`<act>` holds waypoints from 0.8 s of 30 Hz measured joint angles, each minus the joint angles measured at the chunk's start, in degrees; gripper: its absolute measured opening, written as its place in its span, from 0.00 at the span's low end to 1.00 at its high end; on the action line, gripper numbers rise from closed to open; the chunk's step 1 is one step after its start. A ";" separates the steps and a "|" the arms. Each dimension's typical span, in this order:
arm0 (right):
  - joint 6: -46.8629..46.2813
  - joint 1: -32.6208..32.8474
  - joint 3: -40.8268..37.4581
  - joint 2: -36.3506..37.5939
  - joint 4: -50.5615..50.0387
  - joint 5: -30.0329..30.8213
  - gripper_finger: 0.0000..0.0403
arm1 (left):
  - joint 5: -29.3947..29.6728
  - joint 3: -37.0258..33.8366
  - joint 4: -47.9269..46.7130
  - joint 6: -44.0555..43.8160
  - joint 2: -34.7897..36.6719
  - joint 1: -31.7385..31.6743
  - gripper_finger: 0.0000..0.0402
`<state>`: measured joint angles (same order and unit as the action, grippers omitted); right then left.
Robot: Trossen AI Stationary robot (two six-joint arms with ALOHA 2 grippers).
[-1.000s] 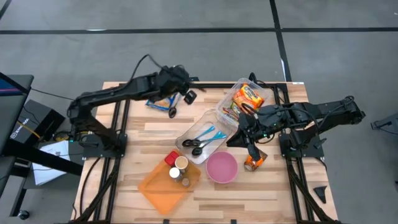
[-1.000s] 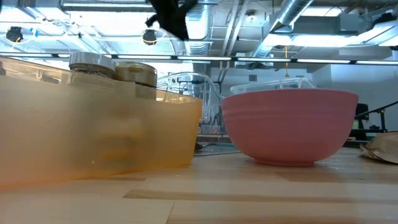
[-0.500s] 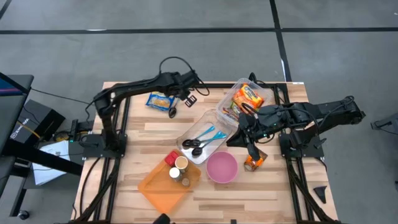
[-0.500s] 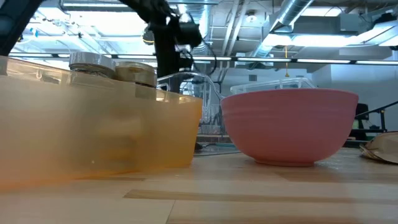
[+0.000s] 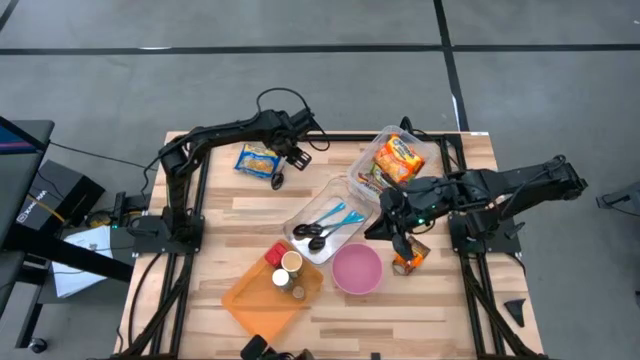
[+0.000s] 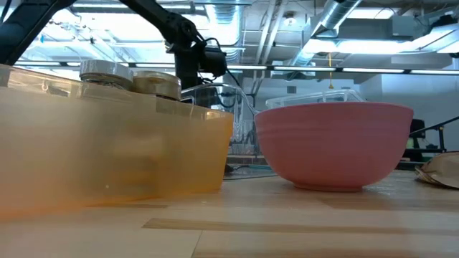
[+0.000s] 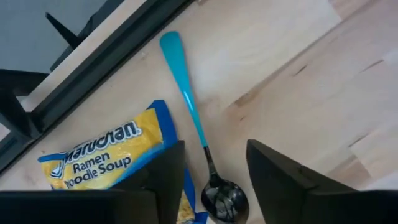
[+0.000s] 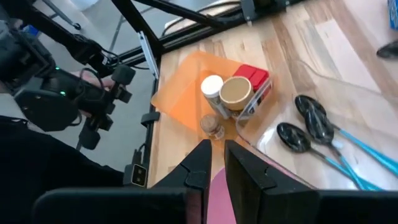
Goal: Pick & Place Food Item
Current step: Put the blue spoon into the transparent bin
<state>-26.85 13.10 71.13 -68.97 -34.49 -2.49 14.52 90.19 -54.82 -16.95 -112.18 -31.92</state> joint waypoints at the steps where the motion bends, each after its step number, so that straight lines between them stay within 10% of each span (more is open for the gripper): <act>1: -0.55 0.00 -0.70 -0.02 0.61 0.01 0.10 | 0.00 0.00 0.05 0.02 0.00 0.00 0.42; 24: -9.05 -0.90 -1.57 0.00 17.46 -0.06 0.10 | -0.33 -17.37 13.77 -1.27 1.42 -0.41 0.38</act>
<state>-35.91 12.21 69.56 -68.97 -17.04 -2.55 14.20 72.83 -41.05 -18.22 -110.76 -32.33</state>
